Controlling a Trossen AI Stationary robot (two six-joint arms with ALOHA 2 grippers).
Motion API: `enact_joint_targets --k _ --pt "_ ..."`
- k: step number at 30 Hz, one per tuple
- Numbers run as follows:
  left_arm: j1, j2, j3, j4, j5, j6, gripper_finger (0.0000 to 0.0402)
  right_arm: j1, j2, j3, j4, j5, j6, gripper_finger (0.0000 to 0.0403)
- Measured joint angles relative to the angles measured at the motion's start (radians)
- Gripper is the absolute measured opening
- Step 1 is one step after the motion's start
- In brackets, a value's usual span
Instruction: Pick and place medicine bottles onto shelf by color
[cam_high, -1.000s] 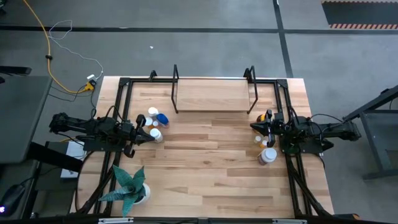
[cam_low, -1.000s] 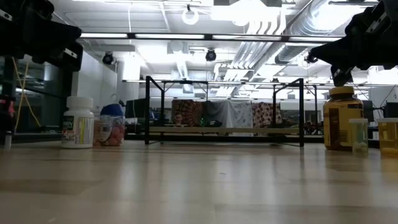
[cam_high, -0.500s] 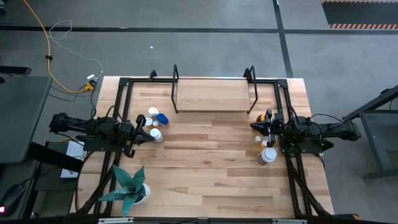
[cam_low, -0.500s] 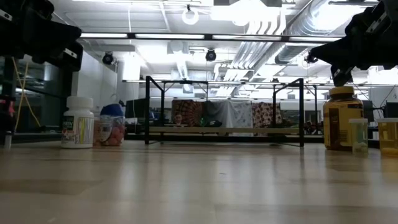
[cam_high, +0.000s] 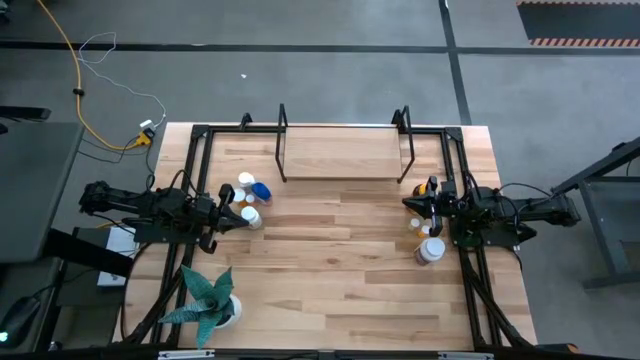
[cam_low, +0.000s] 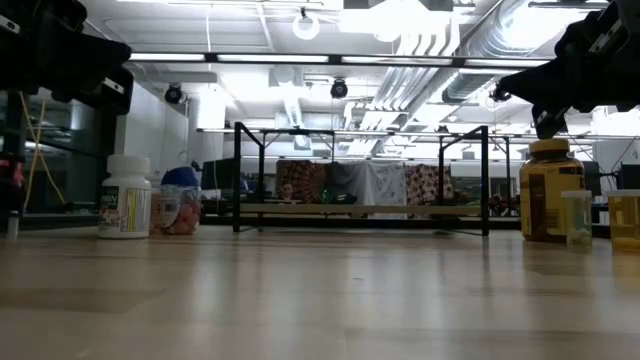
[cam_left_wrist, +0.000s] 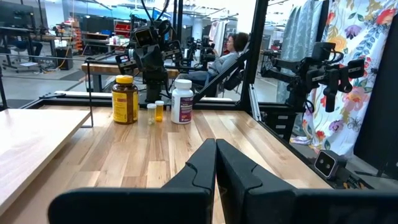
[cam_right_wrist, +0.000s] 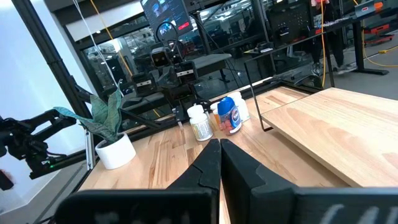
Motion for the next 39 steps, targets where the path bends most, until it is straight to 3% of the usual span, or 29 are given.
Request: enact_joint_targets --k 39 --pt "0.0 0.0 0.0 0.004 -0.053 0.018 0.0001 0.0 0.0 0.0 0.0 0.0 0.0 0.0"
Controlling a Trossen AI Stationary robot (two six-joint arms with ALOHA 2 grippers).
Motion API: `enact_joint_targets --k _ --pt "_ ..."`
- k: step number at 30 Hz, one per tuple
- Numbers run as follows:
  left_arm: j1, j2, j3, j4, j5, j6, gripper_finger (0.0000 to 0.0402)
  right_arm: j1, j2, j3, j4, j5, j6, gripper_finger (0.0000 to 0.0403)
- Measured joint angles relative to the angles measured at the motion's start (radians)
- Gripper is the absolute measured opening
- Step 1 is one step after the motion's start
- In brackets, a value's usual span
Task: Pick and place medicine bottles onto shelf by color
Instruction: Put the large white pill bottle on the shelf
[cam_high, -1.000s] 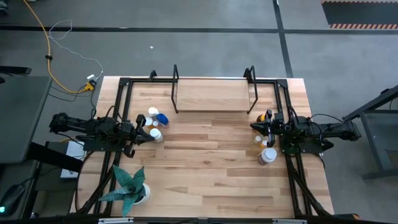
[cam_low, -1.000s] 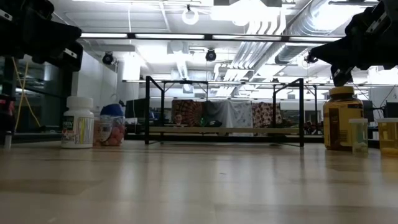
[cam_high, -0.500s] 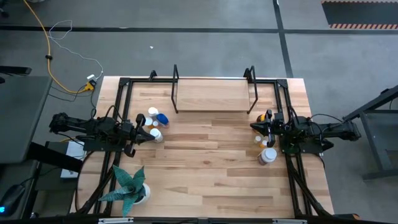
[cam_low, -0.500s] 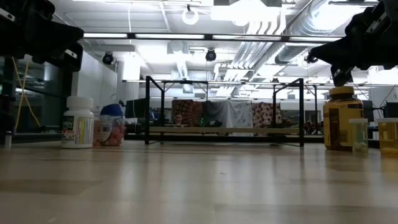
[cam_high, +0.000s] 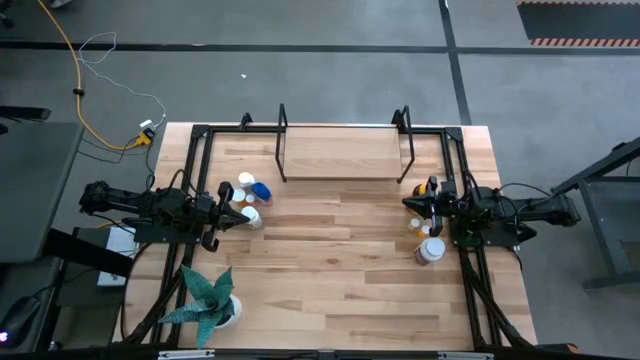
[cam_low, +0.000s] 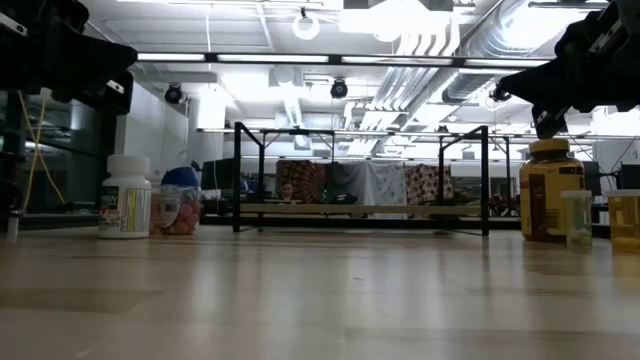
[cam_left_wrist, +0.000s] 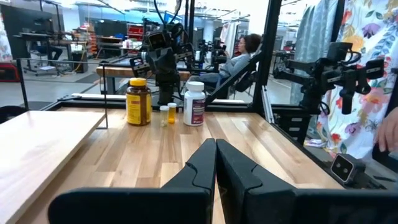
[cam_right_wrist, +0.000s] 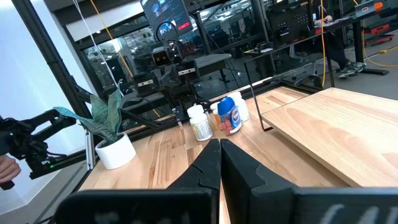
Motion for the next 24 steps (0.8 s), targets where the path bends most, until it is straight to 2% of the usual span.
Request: enact_joint_targets --k 4,8,11,16,24 --pt "0.0 0.0 0.0 0.019 -0.009 0.0 0.0001 0.0 0.0 0.0 0.0 0.0 0.0 0.0" --pt "0.0 0.0 0.0 0.082 -0.087 -0.023 0.0003 0.0 0.0 0.0 0.0 0.0 0.0 0.0" --pt "0.0 0.0 0.0 0.125 -0.101 -0.024 0.0024 0.0 0.0 0.0 0.0 0.0 0.0 0.0" --pt "0.0 0.033 0.0 0.186 -0.105 -0.061 0.0102 0.0 0.0 0.0 0.0 0.0 0.0 0.0" --pt "0.0 0.172 0.018 0.337 -0.104 -0.088 0.0232 0.0 0.0 0.0 0.0 0.0 0.0 0.0"
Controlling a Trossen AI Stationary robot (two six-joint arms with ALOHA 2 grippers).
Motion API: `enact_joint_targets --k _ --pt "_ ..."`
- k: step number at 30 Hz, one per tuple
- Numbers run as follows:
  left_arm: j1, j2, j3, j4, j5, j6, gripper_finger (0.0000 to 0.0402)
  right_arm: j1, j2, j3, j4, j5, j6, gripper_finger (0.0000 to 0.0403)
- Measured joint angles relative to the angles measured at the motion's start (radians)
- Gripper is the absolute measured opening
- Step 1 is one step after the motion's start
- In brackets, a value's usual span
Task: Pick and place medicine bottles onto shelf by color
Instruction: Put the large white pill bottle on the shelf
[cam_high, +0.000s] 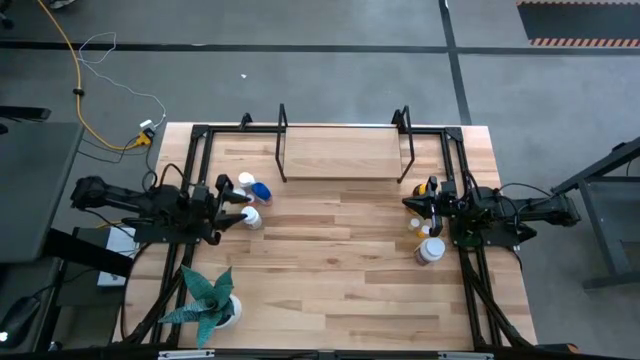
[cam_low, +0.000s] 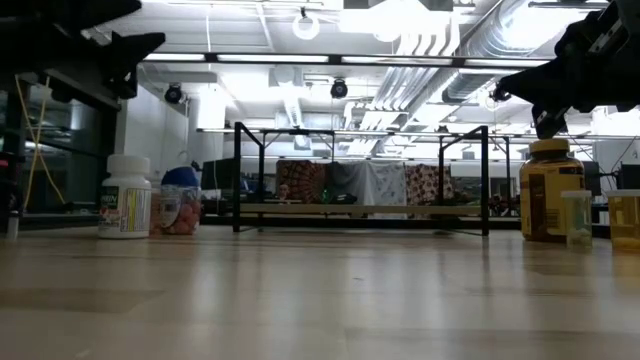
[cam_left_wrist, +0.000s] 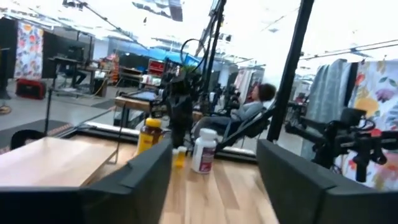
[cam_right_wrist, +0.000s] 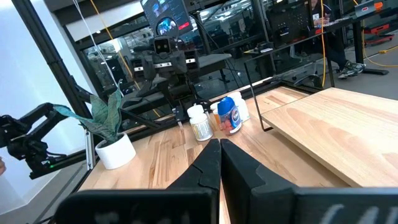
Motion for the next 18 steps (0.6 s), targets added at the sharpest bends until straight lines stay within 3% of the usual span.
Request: enact_joint_targets --k 3,6,8,13,16,18 --pt "0.0 0.056 0.059 -0.001 -0.016 0.003 0.0256 0.0 0.0 0.0 0.0 0.0 0.0 0.0" --pt "0.0 0.126 0.155 -0.104 -0.06 0.014 0.0265 0.0 0.0 0.0 0.0 0.0 0.0 0.0" --pt "0.0 0.178 0.256 -0.257 -0.111 -0.01 0.0265 0.0 0.0 0.0 0.0 0.0 0.0 0.0" --pt "0.0 0.354 0.523 -0.82 -0.225 -0.155 0.0263 0.0 0.0 0.0 0.0 0.0 0.0 0.0" --pt "0.0 0.464 0.614 -1.056 -0.227 -0.241 0.0263 0.0 0.0 0.0 0.0 0.0 0.0 0.0" --pt "0.0 0.527 0.633 -1.127 -0.191 -0.259 0.0263 0.0 0.0 0.0 0.0 0.0 0.0 0.0"
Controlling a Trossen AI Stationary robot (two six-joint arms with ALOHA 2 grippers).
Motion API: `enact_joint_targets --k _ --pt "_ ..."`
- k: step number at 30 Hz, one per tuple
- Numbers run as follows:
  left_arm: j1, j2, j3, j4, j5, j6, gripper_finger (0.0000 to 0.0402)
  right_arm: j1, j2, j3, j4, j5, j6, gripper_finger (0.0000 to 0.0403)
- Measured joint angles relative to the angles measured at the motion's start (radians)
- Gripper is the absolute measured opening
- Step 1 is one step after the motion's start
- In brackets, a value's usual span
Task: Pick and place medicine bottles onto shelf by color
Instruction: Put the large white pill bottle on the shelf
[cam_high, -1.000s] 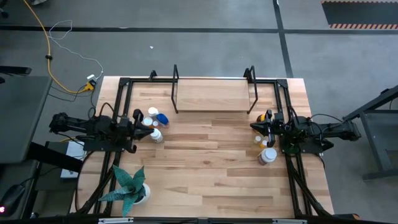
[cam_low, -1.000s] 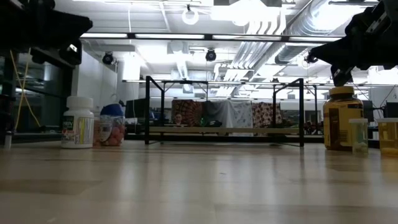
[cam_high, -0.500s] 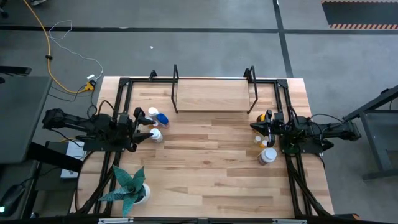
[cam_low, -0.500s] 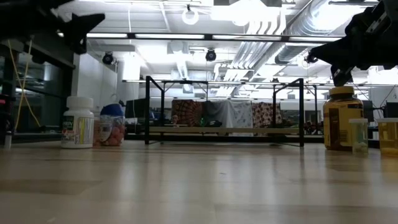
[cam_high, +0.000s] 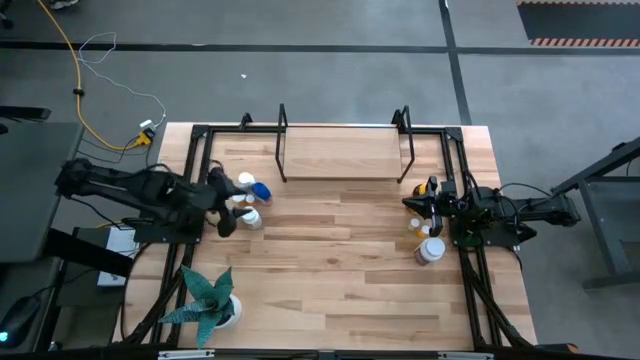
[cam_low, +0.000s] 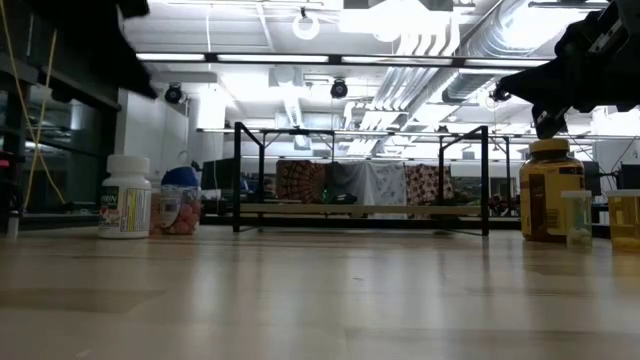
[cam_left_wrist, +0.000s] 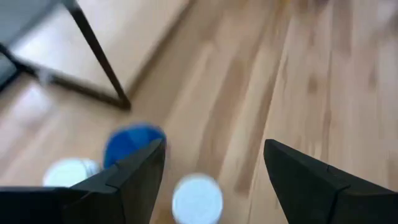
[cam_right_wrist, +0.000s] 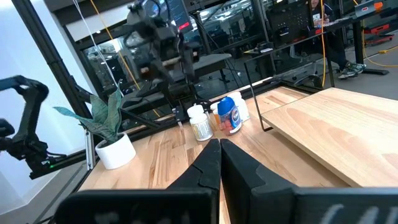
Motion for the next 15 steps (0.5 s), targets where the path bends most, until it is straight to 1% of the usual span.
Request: enact_joint_targets --k 3,5,9,15 --pt "0.0 0.075 -0.001 -0.029 0.081 0.026 0.0262 0.0 0.0 0.0 0.0 0.0 0.0 0.0" --pt "-0.001 0.128 -0.002 -0.027 0.099 0.046 0.0262 0.0 0.0 0.0 0.0 0.0 0.0 0.0" --pt "0.0 0.211 -0.003 -0.022 0.088 0.106 0.0262 0.0 0.0 0.0 0.0 0.0 0.0 0.0" --pt "0.003 0.27 -0.003 -0.022 0.056 0.112 0.0262 0.0 0.0 0.0 0.0 0.0 0.0 0.0"
